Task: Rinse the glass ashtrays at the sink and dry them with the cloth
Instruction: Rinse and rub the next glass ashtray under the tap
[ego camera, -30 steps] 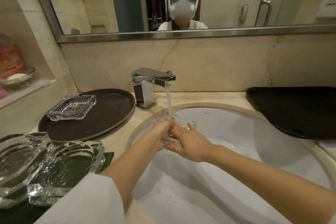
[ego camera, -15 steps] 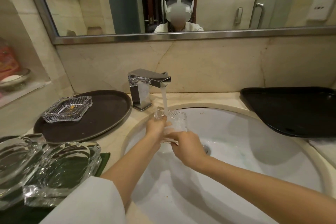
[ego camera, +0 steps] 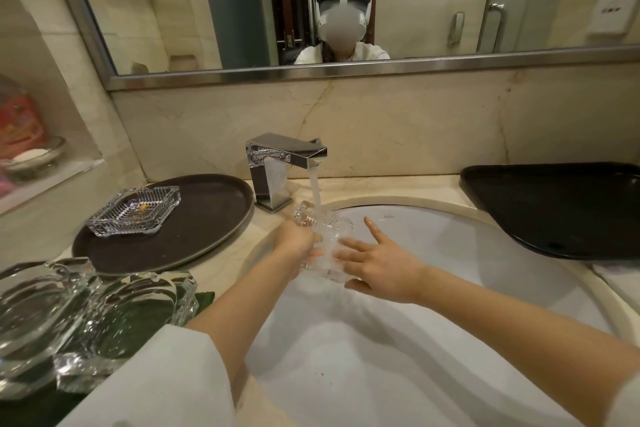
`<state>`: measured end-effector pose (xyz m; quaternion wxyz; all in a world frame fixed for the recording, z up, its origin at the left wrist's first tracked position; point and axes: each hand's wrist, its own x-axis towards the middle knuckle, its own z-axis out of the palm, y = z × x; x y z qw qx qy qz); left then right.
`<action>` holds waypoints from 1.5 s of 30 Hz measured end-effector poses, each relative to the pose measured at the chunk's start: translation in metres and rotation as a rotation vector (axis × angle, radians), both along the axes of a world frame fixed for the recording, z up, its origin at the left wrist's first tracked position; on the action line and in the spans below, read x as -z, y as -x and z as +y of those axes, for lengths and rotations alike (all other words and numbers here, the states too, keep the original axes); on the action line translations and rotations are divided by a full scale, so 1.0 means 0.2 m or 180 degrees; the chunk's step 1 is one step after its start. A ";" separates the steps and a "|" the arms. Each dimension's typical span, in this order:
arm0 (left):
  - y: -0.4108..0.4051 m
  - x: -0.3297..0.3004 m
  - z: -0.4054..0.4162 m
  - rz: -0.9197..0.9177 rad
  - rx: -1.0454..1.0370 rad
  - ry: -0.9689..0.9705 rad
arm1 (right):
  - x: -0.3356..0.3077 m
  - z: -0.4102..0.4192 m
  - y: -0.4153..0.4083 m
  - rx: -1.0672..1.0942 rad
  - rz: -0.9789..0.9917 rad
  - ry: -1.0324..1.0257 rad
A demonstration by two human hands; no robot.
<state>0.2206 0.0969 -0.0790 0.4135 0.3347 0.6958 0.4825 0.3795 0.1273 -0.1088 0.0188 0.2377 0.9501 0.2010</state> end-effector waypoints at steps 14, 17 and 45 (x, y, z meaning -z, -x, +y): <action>0.01 0.00 -0.16 0.2849 0.0999 -0.0534 | -0.05 -0.05 -0.02 0.1680 0.2219 0.1932; 0.00 -0.05 -0.22 0.3140 0.1140 -0.0988 | -0.06 -0.09 -0.02 0.2142 0.2655 0.3545; -0.06 -0.09 -0.44 0.3672 0.0538 -0.1218 | -0.23 -0.41 -0.08 0.1579 0.3749 0.1485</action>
